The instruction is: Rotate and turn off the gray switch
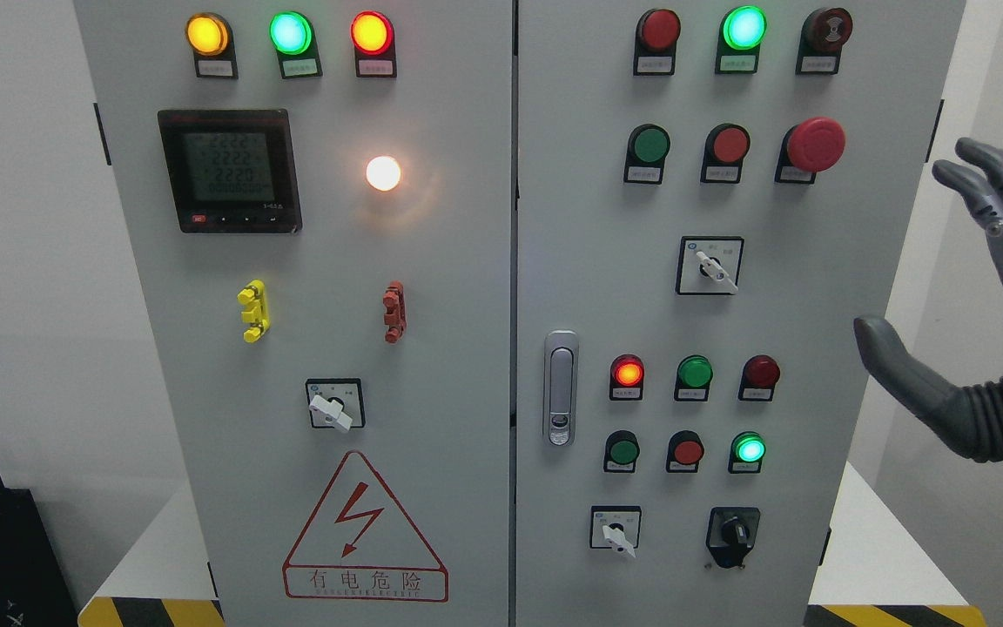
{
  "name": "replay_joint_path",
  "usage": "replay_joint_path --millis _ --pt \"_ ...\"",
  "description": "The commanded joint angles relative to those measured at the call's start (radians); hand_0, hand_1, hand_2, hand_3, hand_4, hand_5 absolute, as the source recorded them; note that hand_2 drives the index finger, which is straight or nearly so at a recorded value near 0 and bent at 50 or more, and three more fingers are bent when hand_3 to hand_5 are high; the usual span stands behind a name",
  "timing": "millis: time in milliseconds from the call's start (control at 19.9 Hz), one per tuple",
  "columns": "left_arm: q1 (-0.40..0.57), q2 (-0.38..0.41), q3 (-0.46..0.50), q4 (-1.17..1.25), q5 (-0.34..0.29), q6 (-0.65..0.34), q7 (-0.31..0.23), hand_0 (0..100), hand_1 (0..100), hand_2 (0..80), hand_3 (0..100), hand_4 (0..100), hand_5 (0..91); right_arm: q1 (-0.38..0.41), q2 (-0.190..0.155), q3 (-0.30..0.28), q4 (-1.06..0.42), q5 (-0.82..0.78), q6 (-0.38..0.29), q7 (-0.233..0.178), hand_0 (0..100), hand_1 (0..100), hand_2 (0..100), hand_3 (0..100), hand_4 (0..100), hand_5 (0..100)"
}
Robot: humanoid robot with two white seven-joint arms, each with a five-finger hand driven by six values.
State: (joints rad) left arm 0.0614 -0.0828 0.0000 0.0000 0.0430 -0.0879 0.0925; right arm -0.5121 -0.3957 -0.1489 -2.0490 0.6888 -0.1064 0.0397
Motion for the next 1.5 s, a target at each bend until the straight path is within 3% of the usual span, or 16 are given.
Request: replay_joint_path --millis 0,552,652,852,1003,1103,1304,1454 --pt "0.000 0.000 -0.002 0.014 0.000 0.000 0.001 12 39 0.0 0 0 0.0 0.003 0.003 0.002 0.003 0.000 0.001 0.000 28 27 4 0 0 0" --pt "0.000 0.000 -0.002 0.014 0.000 0.000 0.001 12 39 0.0 0 0 0.0 0.001 0.005 -0.001 0.015 0.000 0.002 -0.003 29 27 4 1 0 0" --pt "0.000 0.000 -0.002 0.014 0.000 0.000 0.001 12 39 0.0 0 0 0.0 0.000 0.027 -0.001 0.015 0.000 0.001 -0.009 29 27 5 6 0 0" --pt "0.000 0.000 -0.002 0.014 0.000 0.000 0.000 12 39 0.0 0 0 0.0 0.001 0.041 -0.001 0.020 0.000 -0.002 -0.030 29 27 9 25 25 18" --pt "0.000 0.000 -0.002 0.014 0.000 0.000 -0.001 12 39 0.0 0 0 0.0 0.001 0.043 -0.001 0.032 0.000 -0.007 -0.055 29 27 11 41 34 26" --pt "0.000 0.000 -0.002 0.014 0.000 0.000 0.000 12 39 0.0 0 0 0.0 0.001 0.055 -0.001 0.039 -0.002 -0.007 -0.055 29 27 13 46 38 31" --pt "0.000 0.000 -0.002 0.014 0.000 0.000 0.000 12 39 0.0 0 0 0.0 0.001 0.080 0.000 0.056 -0.002 -0.004 -0.053 31 27 19 54 49 54" --pt "0.000 0.000 -0.002 0.014 0.000 0.000 -0.001 12 39 0.0 0 0 0.0 0.001 0.100 0.011 0.070 -0.002 -0.001 -0.052 32 27 21 58 54 66"
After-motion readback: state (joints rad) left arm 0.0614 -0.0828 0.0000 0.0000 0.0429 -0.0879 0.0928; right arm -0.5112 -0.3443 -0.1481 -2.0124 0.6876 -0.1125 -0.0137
